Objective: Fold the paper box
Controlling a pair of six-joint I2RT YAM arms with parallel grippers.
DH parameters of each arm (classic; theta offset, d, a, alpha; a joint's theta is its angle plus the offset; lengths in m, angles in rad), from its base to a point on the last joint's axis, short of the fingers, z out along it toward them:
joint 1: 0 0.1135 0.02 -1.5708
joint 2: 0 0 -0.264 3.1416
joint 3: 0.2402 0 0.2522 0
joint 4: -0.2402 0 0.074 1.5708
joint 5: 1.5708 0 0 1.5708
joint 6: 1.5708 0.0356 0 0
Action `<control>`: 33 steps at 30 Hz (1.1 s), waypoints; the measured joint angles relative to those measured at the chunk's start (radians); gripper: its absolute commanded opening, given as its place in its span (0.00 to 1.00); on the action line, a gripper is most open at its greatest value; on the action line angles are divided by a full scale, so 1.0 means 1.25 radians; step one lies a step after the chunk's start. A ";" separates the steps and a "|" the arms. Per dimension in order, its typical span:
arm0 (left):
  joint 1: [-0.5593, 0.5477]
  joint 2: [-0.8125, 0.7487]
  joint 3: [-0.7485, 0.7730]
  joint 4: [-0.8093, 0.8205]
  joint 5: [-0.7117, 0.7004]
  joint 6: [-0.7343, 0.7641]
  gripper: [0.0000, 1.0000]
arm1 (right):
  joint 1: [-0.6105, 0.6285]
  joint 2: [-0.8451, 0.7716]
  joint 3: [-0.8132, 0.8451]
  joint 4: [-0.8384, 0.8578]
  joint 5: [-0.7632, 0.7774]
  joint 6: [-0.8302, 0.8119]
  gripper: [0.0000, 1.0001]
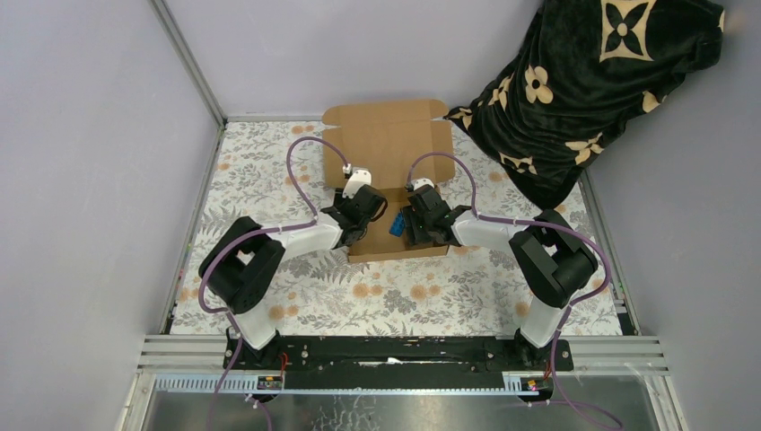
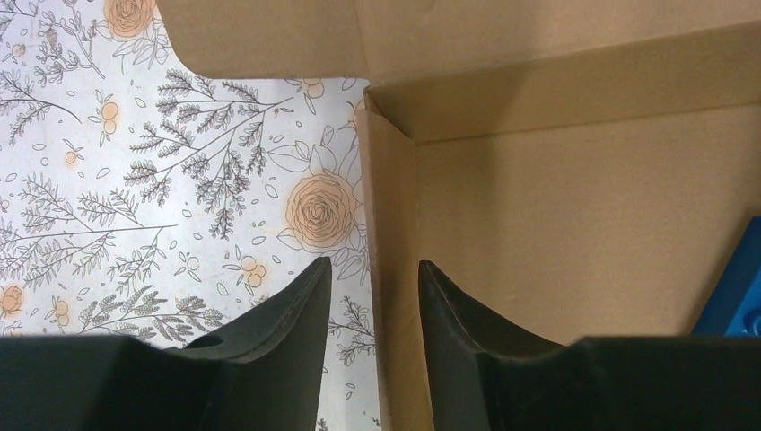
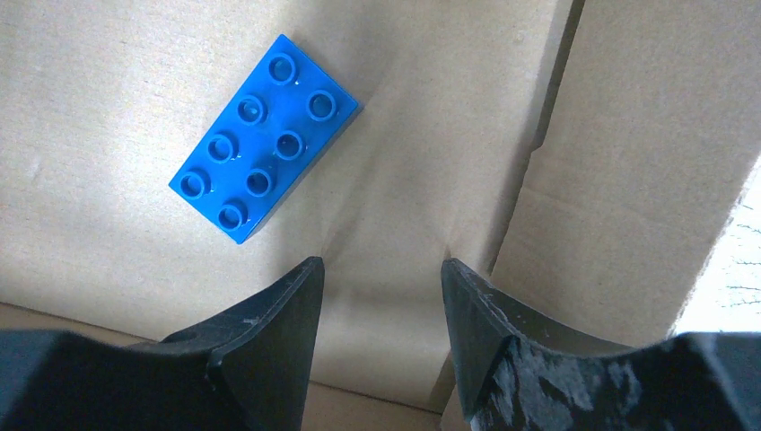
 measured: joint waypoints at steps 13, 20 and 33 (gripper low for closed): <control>0.029 0.063 0.018 0.043 -0.004 0.016 0.43 | 0.000 0.000 0.000 0.000 0.000 0.000 0.59; 0.032 0.089 0.040 0.055 -0.006 0.027 0.14 | 0.000 0.000 0.000 0.000 0.000 -0.001 0.59; 0.038 0.090 0.056 0.085 -0.010 0.037 0.49 | 0.000 0.000 0.000 0.001 0.000 -0.002 0.59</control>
